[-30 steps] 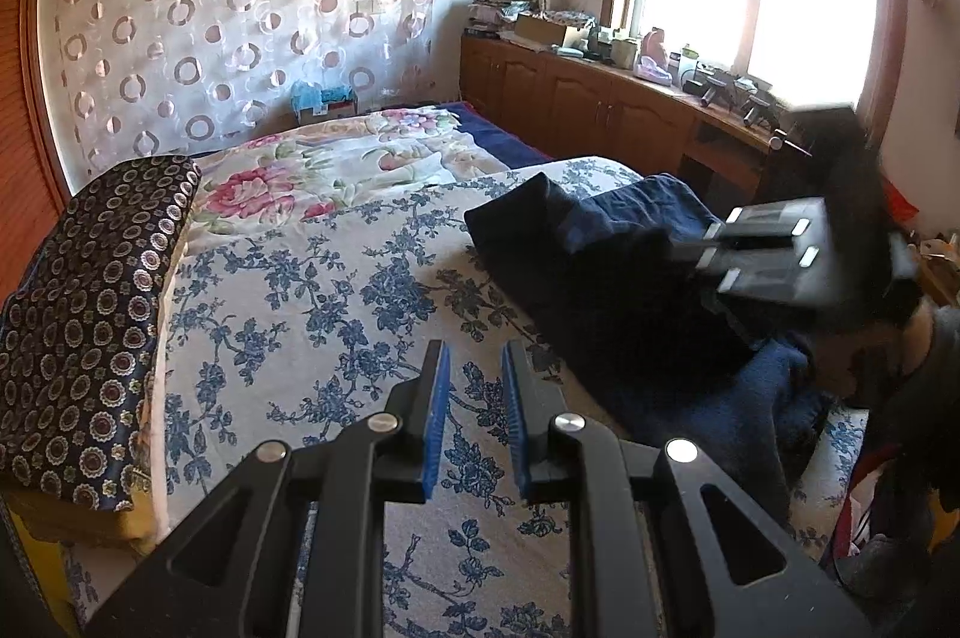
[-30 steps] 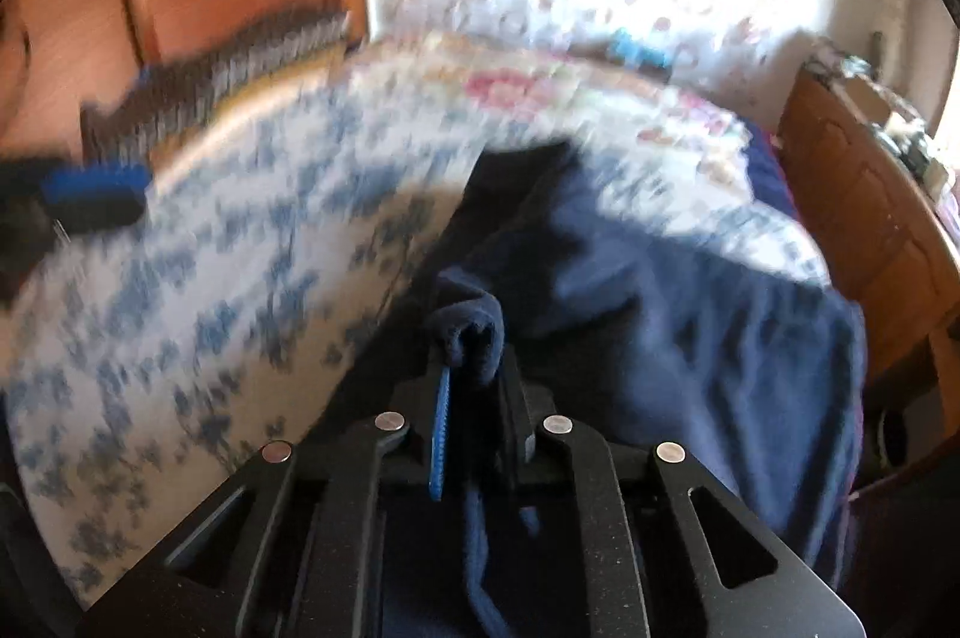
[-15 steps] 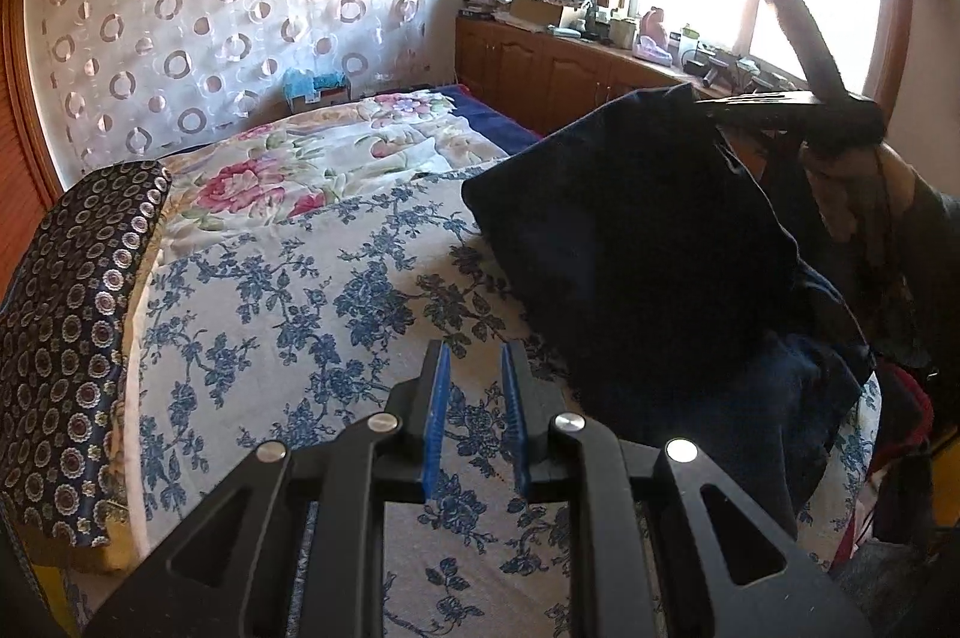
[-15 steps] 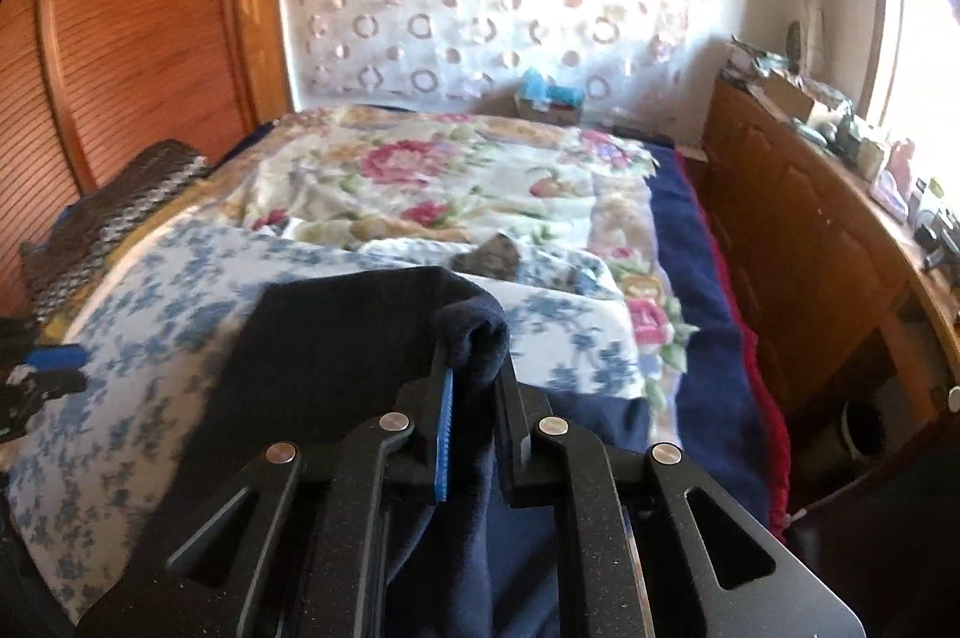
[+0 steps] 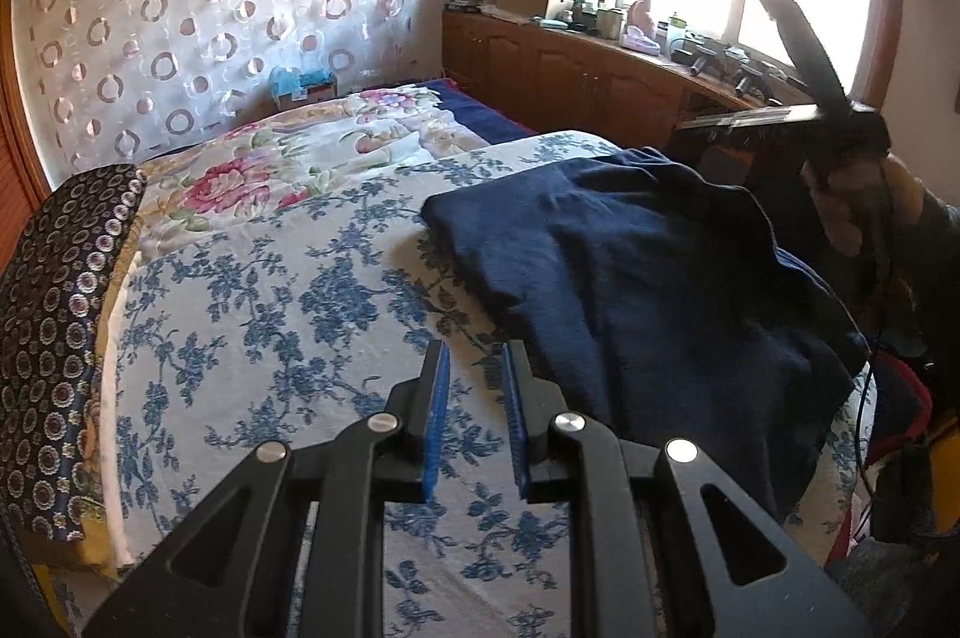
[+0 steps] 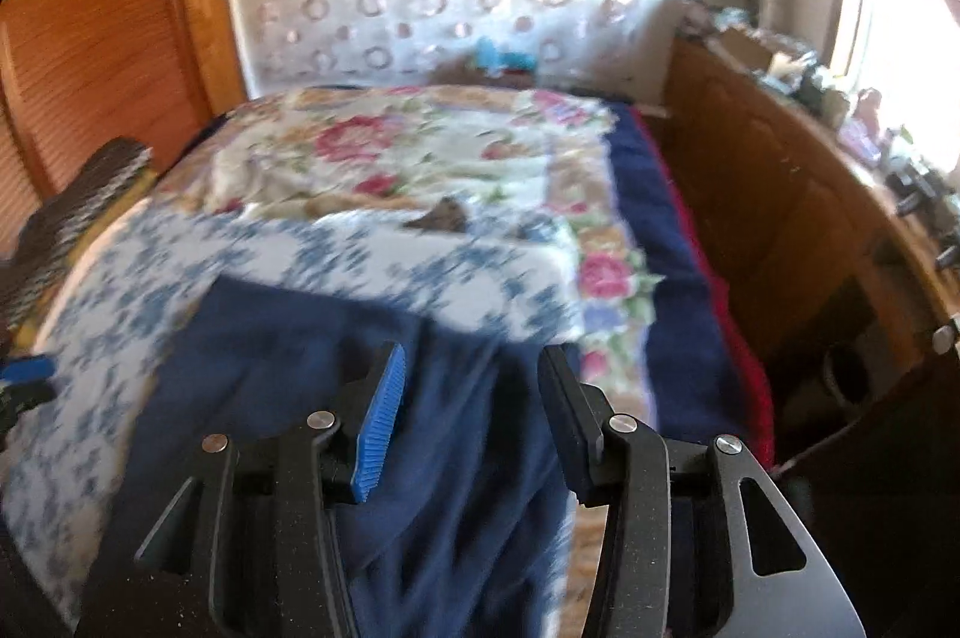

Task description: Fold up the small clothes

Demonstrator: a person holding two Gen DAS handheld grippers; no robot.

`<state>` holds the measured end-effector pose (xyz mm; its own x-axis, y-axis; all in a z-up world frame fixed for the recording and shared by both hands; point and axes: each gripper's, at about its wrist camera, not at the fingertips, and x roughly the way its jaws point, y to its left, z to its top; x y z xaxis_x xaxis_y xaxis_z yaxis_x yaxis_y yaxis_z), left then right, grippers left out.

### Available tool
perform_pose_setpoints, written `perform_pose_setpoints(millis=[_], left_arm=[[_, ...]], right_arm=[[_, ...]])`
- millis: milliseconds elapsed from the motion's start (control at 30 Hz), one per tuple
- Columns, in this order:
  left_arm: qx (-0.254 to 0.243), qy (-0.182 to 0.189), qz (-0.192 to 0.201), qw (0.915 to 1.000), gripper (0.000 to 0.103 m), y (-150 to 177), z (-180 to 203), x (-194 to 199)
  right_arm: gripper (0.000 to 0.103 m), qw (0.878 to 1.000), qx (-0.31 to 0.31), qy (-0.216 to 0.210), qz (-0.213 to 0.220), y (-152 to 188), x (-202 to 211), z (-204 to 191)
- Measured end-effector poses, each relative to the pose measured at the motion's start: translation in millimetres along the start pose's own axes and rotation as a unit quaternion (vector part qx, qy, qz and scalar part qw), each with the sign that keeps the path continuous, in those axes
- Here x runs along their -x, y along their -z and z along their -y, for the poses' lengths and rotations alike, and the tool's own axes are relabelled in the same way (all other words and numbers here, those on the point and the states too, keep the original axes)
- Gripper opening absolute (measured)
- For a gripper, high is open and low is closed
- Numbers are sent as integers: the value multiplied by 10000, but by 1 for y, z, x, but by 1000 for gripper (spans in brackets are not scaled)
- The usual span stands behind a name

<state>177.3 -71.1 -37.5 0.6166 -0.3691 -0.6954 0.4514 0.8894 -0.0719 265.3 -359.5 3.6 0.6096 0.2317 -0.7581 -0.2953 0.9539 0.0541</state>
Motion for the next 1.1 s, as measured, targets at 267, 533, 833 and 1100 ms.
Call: perform_pose_setpoints(millis=[267,533,833,1100], left_arm=[[-101,62,-69,9999,16,2,17,-5],[-145,126,-142,9997,16,6,33,-8],[-276,317,-170,9990,28,14,59,-1],[-312,414,-313,9982,40,32,77,2]], right_arm=[[47,9955,-570,-455,-610,7,-58,11],[4,9966,-682,-433,148,-2,-21,26],[53,9992,-324,171,-130,24,7,23],[53,9997,-209,-73,-132,107,73,-2]])
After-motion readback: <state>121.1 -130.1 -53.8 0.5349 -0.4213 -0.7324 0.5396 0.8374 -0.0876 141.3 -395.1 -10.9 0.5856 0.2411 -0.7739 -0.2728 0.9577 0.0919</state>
